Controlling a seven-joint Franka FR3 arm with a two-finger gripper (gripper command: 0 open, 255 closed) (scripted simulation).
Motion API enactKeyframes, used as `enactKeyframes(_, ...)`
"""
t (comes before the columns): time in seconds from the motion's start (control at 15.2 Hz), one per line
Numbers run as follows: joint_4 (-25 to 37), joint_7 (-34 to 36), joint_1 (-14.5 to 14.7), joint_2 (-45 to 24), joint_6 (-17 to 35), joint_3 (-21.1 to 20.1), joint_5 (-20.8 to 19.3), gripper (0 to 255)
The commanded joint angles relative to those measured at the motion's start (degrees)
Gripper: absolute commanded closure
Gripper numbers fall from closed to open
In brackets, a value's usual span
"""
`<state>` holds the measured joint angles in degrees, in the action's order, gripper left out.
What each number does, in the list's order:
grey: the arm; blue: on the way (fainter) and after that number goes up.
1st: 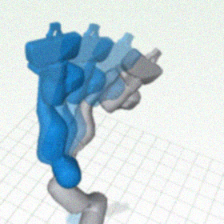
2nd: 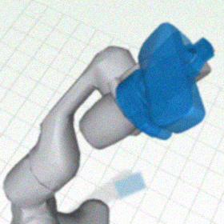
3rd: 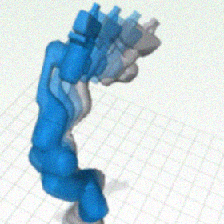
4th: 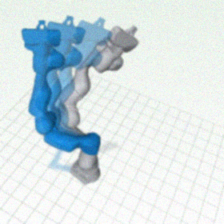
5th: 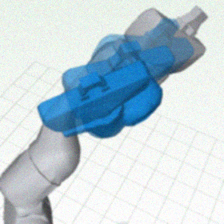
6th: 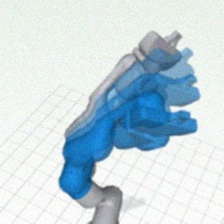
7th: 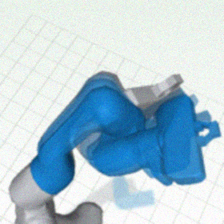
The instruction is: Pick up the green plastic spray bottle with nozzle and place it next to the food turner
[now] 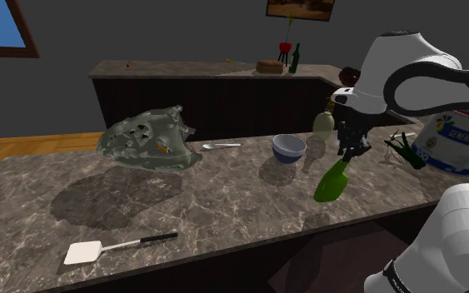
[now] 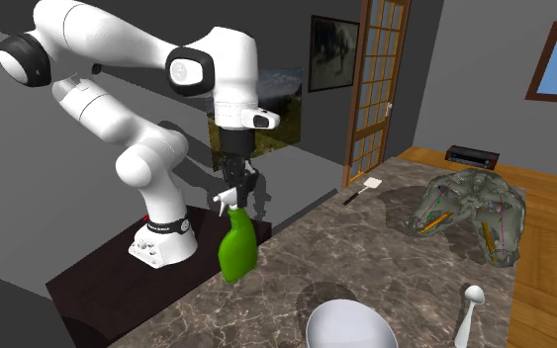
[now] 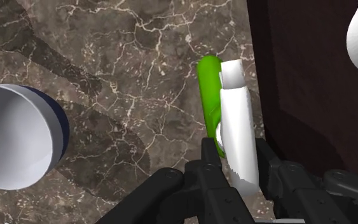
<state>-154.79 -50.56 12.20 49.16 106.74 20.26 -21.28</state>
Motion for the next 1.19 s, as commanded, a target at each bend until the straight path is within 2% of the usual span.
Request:
enactKeyframes(0.0, 1.63, -0.19, 0.25, 0.02, -1.65, -0.44, 0.51, 255)
enactKeyframes(1.12, 14.76, -1.73, 1.46, -0.60, -14.10, -3.45, 3.58, 255)
